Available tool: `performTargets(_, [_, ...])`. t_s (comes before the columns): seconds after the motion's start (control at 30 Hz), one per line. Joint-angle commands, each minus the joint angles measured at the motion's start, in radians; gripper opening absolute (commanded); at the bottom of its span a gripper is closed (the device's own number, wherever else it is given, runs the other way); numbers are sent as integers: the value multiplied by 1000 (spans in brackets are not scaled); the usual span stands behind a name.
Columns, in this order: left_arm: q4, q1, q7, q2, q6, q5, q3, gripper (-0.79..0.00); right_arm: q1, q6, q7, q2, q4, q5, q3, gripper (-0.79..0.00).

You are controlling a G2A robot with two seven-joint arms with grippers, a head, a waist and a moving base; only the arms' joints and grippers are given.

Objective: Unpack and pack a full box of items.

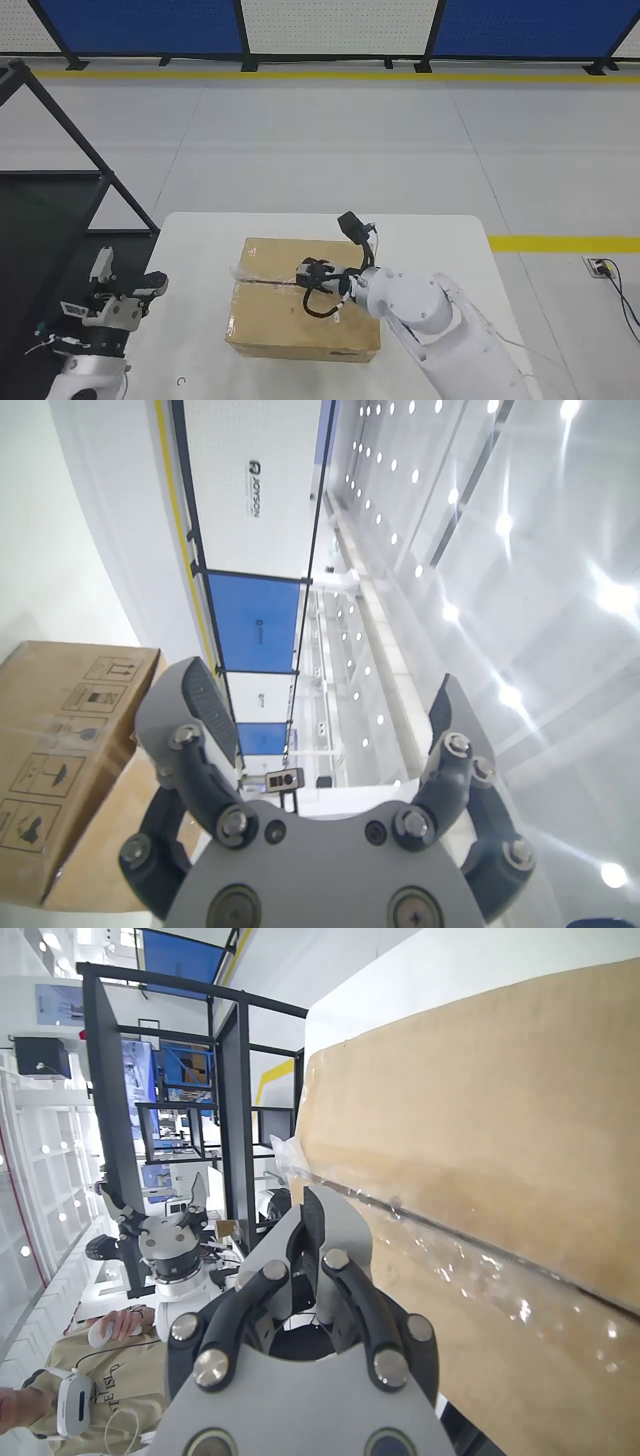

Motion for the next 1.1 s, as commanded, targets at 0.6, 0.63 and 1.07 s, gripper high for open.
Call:
performTargets(0.6, [-19, 82, -28, -9, -45, 23, 4, 0, 317, -47, -49, -202, 506, 198, -306, -785])
performTargets(0.63, [-18, 80, -30, -9, -43, 24, 5, 0, 315, -45, -50, -202, 510, 198, -302, -785])
performTargets(1.07, [-13, 36, -50, -8, -9, 58, 33, 0, 161, 80, -39, -121, 297, 58, -151, -785])
